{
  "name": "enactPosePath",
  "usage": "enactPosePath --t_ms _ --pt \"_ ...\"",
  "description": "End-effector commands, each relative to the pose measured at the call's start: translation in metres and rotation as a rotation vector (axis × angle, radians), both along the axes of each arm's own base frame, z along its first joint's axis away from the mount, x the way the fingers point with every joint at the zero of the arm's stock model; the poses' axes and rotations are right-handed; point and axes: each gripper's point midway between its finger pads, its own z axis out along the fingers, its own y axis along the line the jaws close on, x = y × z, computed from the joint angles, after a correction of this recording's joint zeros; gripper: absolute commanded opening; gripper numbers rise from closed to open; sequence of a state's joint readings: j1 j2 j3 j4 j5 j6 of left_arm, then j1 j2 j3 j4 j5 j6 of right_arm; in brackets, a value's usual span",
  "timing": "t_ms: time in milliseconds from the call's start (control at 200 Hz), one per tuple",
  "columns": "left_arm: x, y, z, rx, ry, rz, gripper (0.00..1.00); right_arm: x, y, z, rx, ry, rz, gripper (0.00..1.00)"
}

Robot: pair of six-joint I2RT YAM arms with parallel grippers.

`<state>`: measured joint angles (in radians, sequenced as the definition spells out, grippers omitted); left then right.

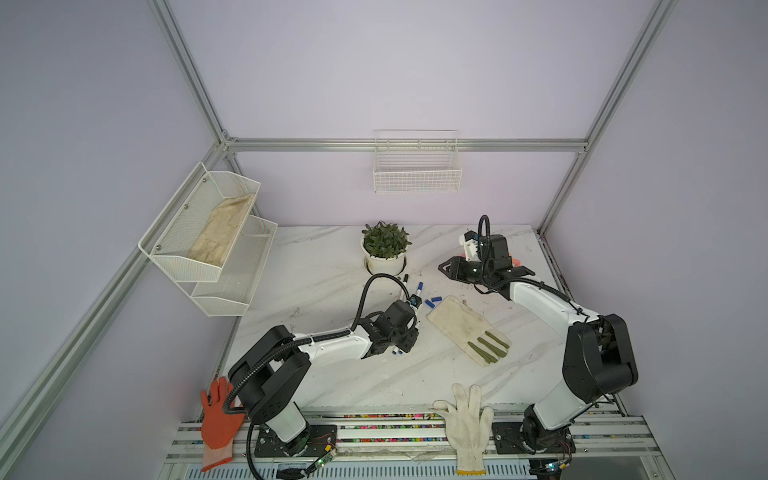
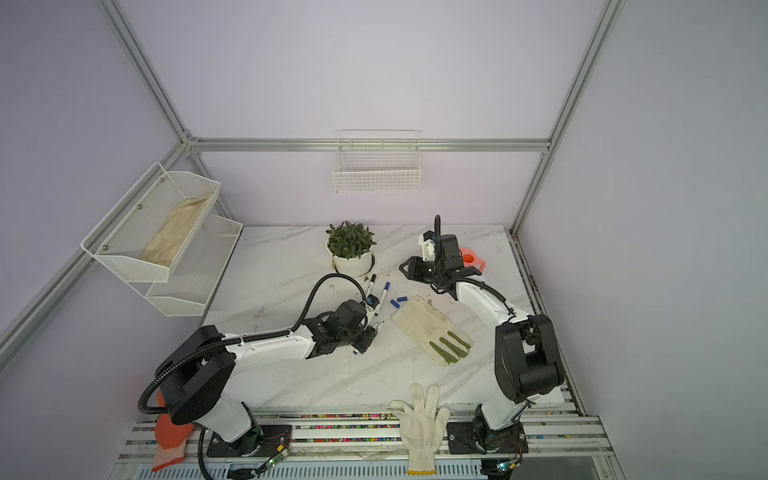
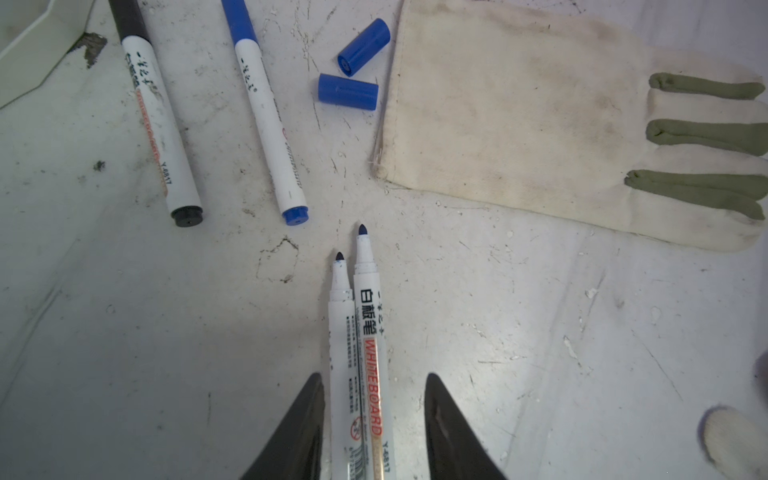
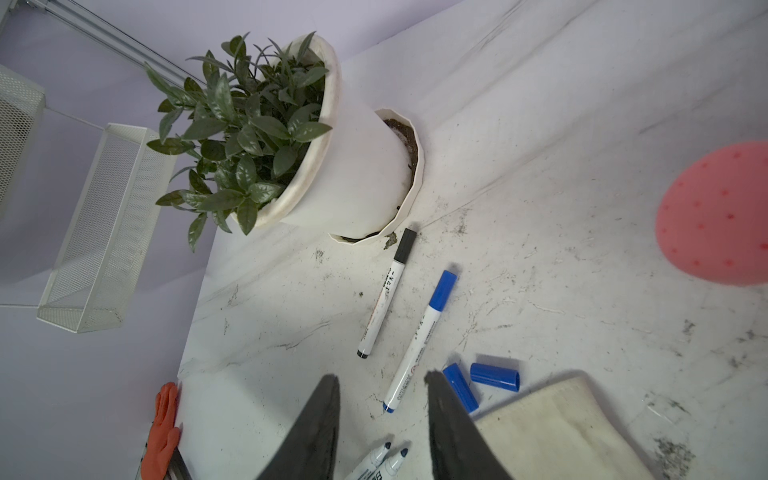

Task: Insert the pens into the pen caps
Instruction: 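Grasp an uncapped white whiteboard marker with the left gripper, then lift the white marker upright with the left gripper while the right approaches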

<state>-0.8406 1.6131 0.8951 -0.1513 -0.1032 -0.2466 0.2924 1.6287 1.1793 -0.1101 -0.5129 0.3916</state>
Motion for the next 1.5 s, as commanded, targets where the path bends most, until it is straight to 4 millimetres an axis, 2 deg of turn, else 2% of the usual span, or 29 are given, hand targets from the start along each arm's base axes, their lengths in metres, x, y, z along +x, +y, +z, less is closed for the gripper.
enactPosePath --t_ms 0,790,1065,1215,1415,1495 --pt "-0.001 0.012 -0.009 0.052 -0.008 0.028 0.37 -0.003 -0.003 0.001 -0.001 0.008 -0.001 0.37" --pt "-0.005 0.029 -0.041 0.168 0.060 0.069 0.36 -0.004 -0.003 0.003 -0.003 0.000 0.002 0.37" --pt "-0.020 0.037 -0.057 0.226 0.145 0.058 0.35 -0.003 -0.005 0.004 -0.009 -0.008 -0.008 0.37" --pt "-0.026 0.034 -0.066 0.228 0.197 0.042 0.34 -0.003 -0.005 0.000 -0.010 0.002 -0.010 0.37" --pt "-0.016 0.029 -0.063 0.223 0.170 0.068 0.17 -0.002 -0.005 0.004 -0.009 -0.003 -0.018 0.37" --pt "-0.009 0.027 -0.055 0.217 0.140 0.076 0.09 -0.002 -0.006 0.008 -0.006 -0.007 -0.022 0.37"
